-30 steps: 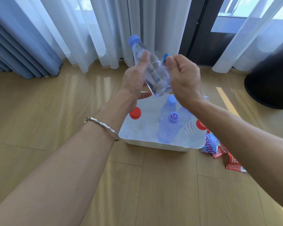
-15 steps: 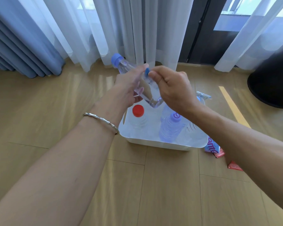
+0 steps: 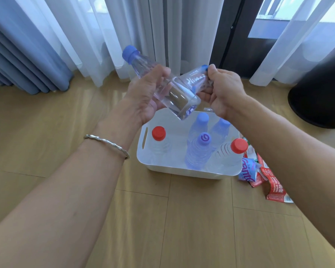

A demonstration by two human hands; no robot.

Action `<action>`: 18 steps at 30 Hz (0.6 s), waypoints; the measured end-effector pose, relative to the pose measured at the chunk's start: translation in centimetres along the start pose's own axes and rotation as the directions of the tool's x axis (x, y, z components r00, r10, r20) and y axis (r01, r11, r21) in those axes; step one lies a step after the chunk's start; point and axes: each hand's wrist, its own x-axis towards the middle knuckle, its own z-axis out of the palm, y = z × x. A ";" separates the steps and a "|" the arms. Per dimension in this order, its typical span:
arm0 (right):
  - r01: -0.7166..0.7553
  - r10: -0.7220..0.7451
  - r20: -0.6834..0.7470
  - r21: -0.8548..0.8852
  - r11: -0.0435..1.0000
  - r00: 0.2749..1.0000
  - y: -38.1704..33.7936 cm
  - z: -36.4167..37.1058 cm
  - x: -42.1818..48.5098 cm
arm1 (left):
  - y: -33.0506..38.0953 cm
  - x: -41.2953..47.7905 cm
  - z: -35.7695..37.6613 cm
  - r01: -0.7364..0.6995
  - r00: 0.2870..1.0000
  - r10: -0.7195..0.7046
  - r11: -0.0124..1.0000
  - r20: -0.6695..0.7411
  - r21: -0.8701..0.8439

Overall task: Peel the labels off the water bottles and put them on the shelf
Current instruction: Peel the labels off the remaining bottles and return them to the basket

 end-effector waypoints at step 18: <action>0.068 -0.282 -0.243 -0.635 0.770 0.928 3.1 -6.2 4.8 | -1.5 1.8 -2.4 -0.282 0.932 0.358 0.816 -0.058 0.505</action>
